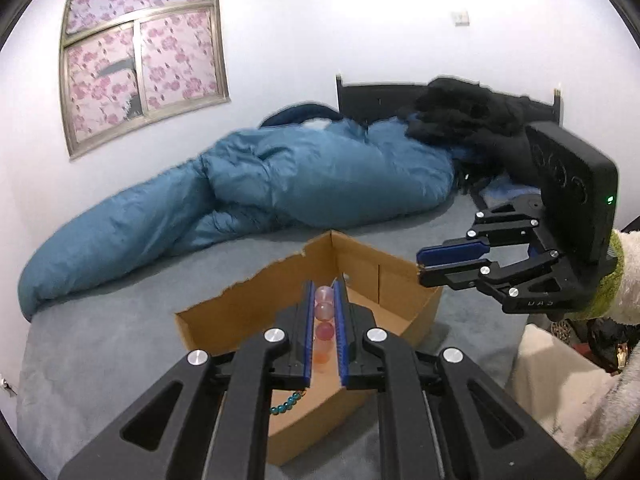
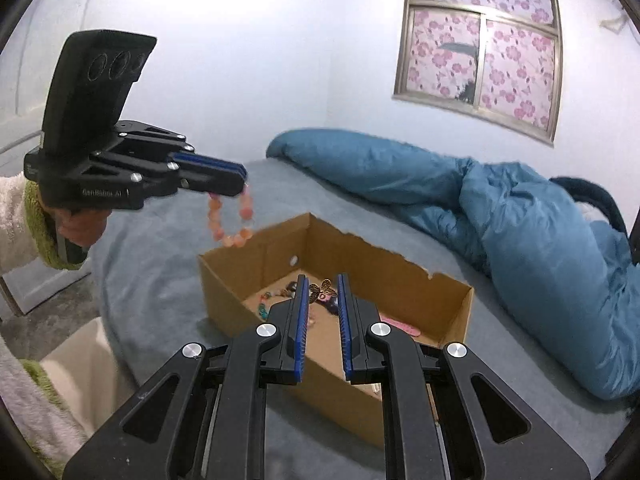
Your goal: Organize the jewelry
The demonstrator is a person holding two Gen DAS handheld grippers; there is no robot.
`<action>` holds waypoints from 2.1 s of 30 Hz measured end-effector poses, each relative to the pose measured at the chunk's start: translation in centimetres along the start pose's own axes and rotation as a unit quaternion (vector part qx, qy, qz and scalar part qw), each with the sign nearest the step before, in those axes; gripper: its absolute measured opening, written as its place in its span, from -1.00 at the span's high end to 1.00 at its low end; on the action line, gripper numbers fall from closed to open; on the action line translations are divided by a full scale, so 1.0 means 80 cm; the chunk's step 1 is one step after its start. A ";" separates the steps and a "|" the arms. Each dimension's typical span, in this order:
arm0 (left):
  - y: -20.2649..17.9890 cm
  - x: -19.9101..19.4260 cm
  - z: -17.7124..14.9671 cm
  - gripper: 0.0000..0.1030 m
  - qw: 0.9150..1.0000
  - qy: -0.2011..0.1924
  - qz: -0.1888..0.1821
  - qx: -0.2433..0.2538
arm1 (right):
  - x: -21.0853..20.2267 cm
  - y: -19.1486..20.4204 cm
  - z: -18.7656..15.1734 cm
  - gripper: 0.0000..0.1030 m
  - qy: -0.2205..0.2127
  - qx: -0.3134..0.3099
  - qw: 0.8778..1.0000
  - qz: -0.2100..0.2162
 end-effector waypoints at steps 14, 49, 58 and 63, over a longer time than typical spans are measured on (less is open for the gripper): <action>0.028 0.148 -0.017 0.82 0.994 0.108 -0.028 -0.004 | 0.121 -0.018 -0.026 0.74 0.109 0.005 0.994 0.029; -0.076 -0.079 -0.059 -0.79 0.988 0.055 0.109 -0.096 | -0.081 0.054 -0.042 -0.36 0.065 0.145 0.987 -0.035; -0.082 -0.110 -0.081 -0.89 0.961 0.094 0.127 -0.226 | -0.111 0.059 -0.067 -0.52 0.112 0.252 0.960 -0.039; -0.092 -0.119 -0.078 -0.89 0.956 0.101 0.153 -0.227 | -0.125 0.061 -0.074 -0.62 0.121 0.279 0.950 -0.067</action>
Point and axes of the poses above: each gripper's, at about its wrist camera, not at the fingertips, and x roughly the way its jaws point, y to its left, z to its top, the point moved 4 cm from there along x, roughly the way its jaws point, and after that the axes turned 14 degrees about y, right-handed, at the moved point
